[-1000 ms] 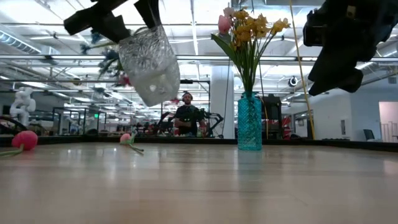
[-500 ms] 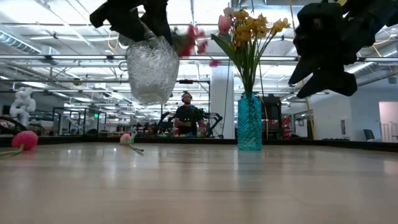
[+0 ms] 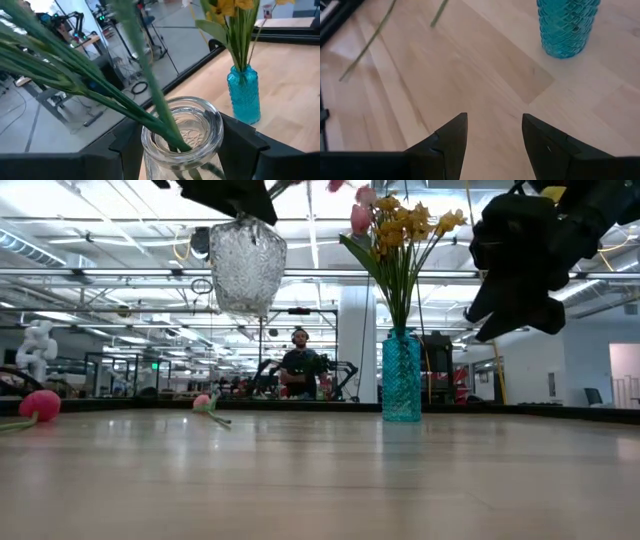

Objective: Sort flowers into vase by color
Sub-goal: Adjust the transparent vase

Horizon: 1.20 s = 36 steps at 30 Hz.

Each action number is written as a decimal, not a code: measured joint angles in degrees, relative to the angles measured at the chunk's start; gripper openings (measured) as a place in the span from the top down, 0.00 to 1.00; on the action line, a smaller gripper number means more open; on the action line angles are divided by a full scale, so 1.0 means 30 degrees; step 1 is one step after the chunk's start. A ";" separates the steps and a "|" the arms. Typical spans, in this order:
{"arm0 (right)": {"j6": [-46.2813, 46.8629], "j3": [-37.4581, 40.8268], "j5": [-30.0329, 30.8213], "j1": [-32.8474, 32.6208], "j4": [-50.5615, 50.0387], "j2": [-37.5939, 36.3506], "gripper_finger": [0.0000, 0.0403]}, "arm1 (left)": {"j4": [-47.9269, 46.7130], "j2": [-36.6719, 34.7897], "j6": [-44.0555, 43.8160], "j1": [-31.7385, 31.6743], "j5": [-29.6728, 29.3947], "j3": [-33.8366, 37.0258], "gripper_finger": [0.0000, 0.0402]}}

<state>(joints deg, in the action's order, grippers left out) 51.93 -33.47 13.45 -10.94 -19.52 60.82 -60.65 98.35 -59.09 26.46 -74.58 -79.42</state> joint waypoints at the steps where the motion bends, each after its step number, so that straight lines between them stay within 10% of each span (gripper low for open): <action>1: -0.0089 0.0000 -0.0014 0.0000 -0.0126 0.0000 0.55 | 0.0018 0.0000 -0.0063 -0.0007 -0.0061 0.0000 0.49; 25: -0.1069 0.0000 -0.0444 -0.0015 -0.1183 0.0000 0.55 | 0.0288 0.0000 -0.1687 0.2702 0.1164 0.0438 0.49; 36: 0.1069 0.0000 -0.0429 -0.0015 -0.1175 0.0000 0.55 | 0.6133 0.0007 0.1502 0.4234 0.2896 0.3284 0.49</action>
<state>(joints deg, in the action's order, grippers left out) 55.13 -33.47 12.16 -10.98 -23.05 60.82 -42.25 98.37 -54.58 39.16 -65.89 -69.57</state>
